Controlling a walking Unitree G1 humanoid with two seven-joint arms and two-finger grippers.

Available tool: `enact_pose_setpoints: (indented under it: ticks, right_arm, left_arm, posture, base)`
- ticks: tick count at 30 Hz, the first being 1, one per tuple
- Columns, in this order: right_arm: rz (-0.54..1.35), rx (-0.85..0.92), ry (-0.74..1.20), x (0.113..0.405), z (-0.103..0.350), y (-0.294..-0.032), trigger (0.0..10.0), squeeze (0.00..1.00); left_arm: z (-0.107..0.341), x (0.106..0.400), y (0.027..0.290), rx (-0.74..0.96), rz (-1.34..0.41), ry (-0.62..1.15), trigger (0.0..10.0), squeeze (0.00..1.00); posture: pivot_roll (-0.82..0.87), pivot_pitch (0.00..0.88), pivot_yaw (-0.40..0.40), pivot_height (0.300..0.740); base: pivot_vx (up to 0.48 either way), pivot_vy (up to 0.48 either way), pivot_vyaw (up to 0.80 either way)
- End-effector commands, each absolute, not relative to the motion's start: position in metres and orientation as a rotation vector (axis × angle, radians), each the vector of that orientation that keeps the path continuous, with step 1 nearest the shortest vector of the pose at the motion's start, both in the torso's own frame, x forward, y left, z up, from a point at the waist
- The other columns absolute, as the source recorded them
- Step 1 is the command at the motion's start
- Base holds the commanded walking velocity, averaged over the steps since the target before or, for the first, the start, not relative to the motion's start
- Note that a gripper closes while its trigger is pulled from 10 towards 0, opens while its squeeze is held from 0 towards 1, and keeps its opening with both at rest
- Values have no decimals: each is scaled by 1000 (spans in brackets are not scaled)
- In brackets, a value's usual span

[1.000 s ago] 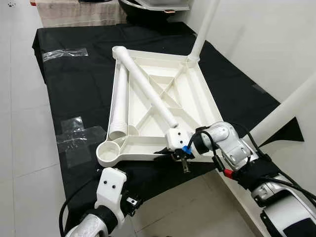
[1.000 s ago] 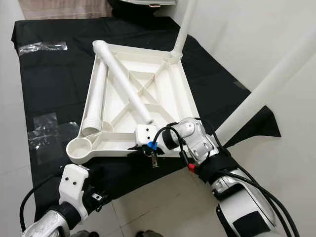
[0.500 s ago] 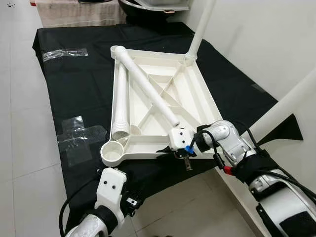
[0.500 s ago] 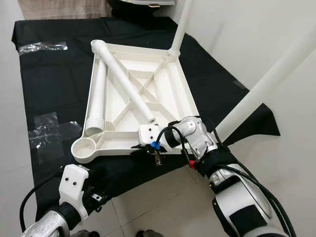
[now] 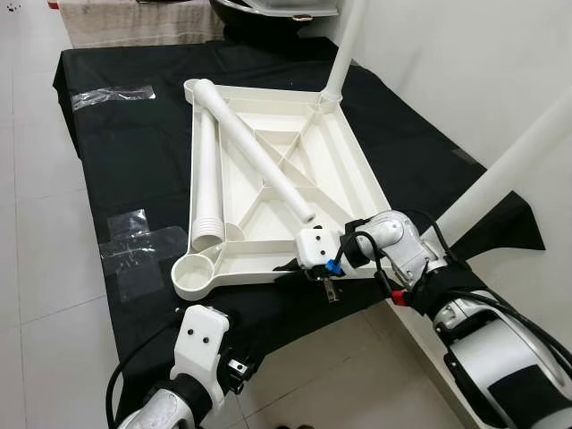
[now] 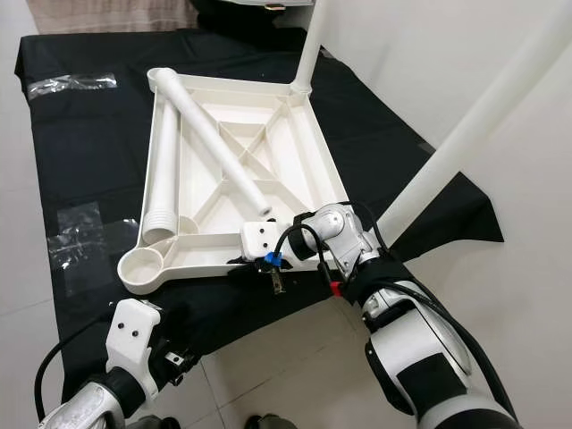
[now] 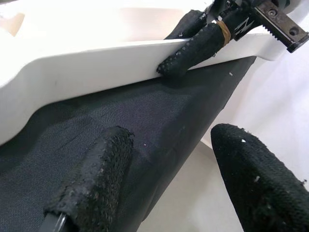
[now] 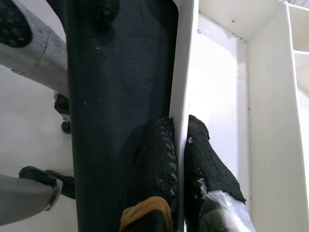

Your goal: Building children table

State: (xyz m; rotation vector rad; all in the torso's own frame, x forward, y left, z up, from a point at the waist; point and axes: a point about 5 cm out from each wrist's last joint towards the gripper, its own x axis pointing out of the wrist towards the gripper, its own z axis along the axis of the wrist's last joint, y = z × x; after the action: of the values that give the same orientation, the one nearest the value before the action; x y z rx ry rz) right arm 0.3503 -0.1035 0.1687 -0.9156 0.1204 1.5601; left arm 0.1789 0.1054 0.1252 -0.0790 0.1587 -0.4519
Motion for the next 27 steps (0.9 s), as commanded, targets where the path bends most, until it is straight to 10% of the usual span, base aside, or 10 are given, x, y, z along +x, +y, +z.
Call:
enact_pose_setpoints:
  ticks: [1, 22, 23, 27]
  right_arm:
    - [1596, -1006, -84, 351, 199, -89, 0, 0]
    - [1542, -1063, -152, 357, 203, -90, 0, 0]
    - [1530, -1062, -144, 358, 202, -91, 8235, 0]
    - [1526, -1047, -131, 358, 200, -92, 10000, 0]
  left_arm:
    - [126, 175, 103, -83, -470, 161, 10000, 0]
    - [125, 175, 104, -86, -468, 167, 10000, 0]
    - [125, 175, 104, -86, -468, 167, 10000, 0]
    - [125, 174, 103, -86, -470, 169, 10000, 0]
  posture:
    - [69, 139, -185, 740]
    - [69, 137, -187, 740]
    - [70, 132, -187, 740]
    - [72, 132, -188, 740]
  base:
    - [0, 0, 0]
    - [0, 0, 0]
    - [0, 0, 0]
    - [0, 0, 0]
